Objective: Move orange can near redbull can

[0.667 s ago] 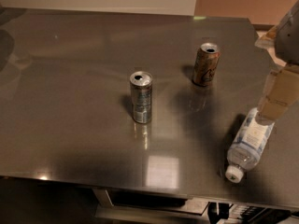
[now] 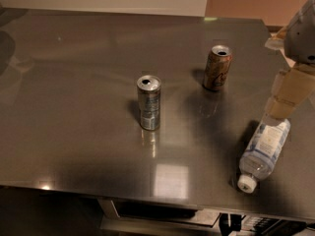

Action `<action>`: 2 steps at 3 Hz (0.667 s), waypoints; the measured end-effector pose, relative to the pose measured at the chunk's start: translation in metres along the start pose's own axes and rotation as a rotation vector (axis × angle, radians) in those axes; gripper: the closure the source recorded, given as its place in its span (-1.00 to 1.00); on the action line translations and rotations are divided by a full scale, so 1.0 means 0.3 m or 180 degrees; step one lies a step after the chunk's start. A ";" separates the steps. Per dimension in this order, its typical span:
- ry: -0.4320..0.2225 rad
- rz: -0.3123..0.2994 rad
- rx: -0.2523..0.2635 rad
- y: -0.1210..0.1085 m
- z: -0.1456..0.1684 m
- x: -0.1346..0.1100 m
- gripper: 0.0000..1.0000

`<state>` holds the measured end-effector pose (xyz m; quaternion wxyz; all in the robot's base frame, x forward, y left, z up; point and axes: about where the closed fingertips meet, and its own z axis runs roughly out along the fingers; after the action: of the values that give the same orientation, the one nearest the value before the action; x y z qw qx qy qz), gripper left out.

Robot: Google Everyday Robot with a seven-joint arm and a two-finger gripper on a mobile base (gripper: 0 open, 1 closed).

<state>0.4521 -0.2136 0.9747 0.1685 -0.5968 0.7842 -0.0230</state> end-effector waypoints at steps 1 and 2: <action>-0.0161 0.0125 -0.0005 -0.088 0.069 -0.043 -1.00; -0.0344 0.0260 -0.0040 -0.185 0.138 -0.101 -1.00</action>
Offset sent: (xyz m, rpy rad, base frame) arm 0.1174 0.0314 -0.0285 0.2127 0.0014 -0.0803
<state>0.5228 -0.1942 0.9562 0.2076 -0.5658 0.7977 0.0211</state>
